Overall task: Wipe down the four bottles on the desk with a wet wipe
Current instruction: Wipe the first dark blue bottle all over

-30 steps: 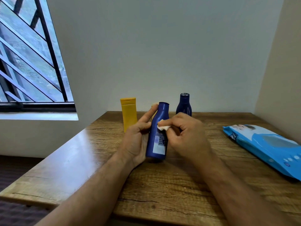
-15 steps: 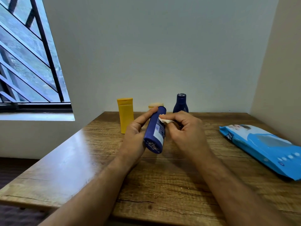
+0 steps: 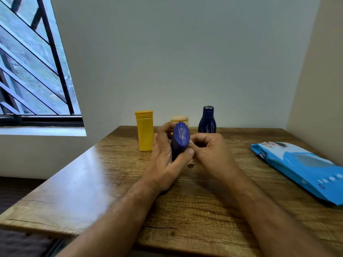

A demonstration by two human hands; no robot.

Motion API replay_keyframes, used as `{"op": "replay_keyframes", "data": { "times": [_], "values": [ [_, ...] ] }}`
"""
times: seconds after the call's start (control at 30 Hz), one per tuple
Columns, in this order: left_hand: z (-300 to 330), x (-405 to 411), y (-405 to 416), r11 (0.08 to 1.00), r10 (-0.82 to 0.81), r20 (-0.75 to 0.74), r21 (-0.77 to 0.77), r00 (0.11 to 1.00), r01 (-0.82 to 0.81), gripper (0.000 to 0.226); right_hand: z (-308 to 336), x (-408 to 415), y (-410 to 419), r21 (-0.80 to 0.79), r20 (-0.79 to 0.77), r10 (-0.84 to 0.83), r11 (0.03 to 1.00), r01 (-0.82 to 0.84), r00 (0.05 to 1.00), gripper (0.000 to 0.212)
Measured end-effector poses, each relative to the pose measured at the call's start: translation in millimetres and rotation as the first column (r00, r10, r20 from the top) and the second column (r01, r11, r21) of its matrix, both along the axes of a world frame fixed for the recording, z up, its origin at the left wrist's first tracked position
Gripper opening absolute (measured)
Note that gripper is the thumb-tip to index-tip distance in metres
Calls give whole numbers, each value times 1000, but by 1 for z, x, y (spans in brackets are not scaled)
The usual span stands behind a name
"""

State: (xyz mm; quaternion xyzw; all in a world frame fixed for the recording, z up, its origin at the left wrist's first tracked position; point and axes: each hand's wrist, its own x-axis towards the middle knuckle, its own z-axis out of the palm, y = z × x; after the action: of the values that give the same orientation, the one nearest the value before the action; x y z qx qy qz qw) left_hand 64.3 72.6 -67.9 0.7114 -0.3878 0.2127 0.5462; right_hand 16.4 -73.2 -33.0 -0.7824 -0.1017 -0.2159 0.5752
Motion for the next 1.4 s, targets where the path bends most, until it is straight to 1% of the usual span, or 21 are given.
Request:
{"op": "replay_keyframes", "data": {
  "times": [0.07,0.2,0.27,0.33,0.43,0.5,0.57,0.6,0.7,0.8,0.9,1.0,1.07,1.13,1.2,1.23,1.3,1.4],
  "values": [
    [1,-1,-2,999,4,-12,-46,1000,-5,54,0,3,0,34,-29,32,999,-31,999,13],
    [5,0,-1,995,33,-55,-87,998,-38,45,2,4,-5,123,-9,80,989,-79,997,13],
    [6,1,2,991,111,-29,-66,993,-113,43,2,3,-5,126,10,58,990,-59,998,13],
    [6,2,3,982,183,-3,-37,983,-183,45,3,4,-5,143,43,-2,990,-5,999,17],
    [5,7,5,936,352,-22,-20,936,-353,51,2,5,-5,181,119,-93,981,70,989,21],
    [5,10,6,902,429,-59,-11,901,-431,52,2,3,-4,110,179,-132,987,113,975,17],
    [4,12,6,895,446,-35,21,894,-446,48,1,-1,0,-73,247,-123,987,145,961,16],
    [3,12,5,894,447,-13,40,894,-447,45,-1,-1,2,-159,279,-120,973,169,953,18],
    [1,15,6,890,452,13,54,892,-452,40,-4,-1,4,-317,355,-122,917,242,927,22],
    [1,16,7,895,443,19,47,896,-443,33,-6,-3,5,-438,415,-37,868,235,909,22],
    [1,13,6,910,413,17,28,910,-414,25,-7,-5,11,-475,460,40,855,208,887,21],
    [2,11,5,922,386,21,13,922,-386,23,-7,-5,14,-485,501,49,843,234,864,22],
    [2,13,4,923,385,-1,12,923,-385,26,-8,-4,14,-463,521,6,842,277,853,23],
    [2,13,4,920,392,-11,25,920,-391,36,-8,-2,12,-403,509,-78,858,317,857,24],
    [1,13,3,912,410,5,36,912,-410,42,-8,0,8,-347,488,-138,875,337,862,23],
    [0,14,3,909,415,12,36,910,-415,43,-8,1,6,-341,486,-141,878,336,863,22],
    [-1,15,3,911,411,9,26,911,-411,37,-8,-1,6,-385,493,-88,870,308,865,22],
    [-1,16,3,915,403,39,15,914,-404,21,-9,-4,13,-450,530,15,852,266,848,21]
  ]
}}
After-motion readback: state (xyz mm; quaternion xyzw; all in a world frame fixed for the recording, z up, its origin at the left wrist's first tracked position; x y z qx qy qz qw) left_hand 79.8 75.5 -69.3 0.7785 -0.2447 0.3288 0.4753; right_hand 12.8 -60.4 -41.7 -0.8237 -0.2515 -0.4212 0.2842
